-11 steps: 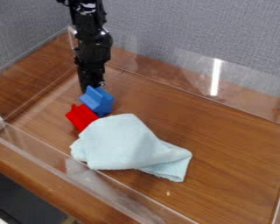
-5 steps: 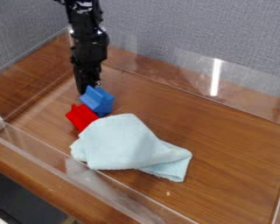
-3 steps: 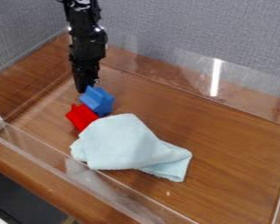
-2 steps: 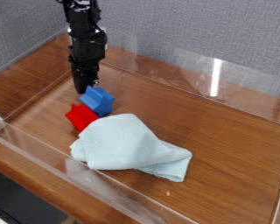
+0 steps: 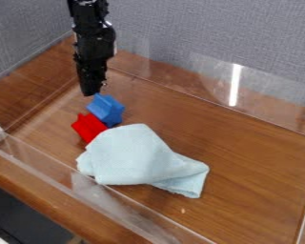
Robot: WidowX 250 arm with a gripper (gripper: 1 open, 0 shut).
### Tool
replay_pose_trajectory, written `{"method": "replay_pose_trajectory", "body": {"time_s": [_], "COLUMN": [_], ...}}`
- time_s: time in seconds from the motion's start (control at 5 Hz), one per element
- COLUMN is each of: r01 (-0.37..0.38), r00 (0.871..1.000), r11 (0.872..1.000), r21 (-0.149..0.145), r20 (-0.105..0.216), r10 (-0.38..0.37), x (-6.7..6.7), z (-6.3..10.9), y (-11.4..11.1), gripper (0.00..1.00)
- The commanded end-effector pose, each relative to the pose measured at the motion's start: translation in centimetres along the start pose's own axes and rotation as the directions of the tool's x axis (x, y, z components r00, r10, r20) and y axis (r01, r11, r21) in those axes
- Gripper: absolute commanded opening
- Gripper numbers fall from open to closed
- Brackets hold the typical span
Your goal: Move the blue object to the left of cloth
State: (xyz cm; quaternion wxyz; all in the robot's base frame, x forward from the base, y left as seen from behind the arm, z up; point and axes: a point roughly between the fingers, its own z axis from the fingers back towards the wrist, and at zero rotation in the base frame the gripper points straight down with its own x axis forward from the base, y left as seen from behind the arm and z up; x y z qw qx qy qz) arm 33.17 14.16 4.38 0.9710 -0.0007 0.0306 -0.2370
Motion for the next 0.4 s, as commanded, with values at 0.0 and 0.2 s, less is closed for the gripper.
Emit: {"method": "replay_pose_trajectory", "body": {"time_s": [0.0,0.2], "r01": [-0.021,-0.019], "r00": [0.998,0.998], "r11": [0.997,0.997], "r21": [0.069,0.070], "r20": [0.065,0.069], "r10": [0.017,0.014], "x": [-0.41,-0.55], "z": [3.59,3.79], "y": [0.84,0.80], "gripper": [0.00,0.00]}}
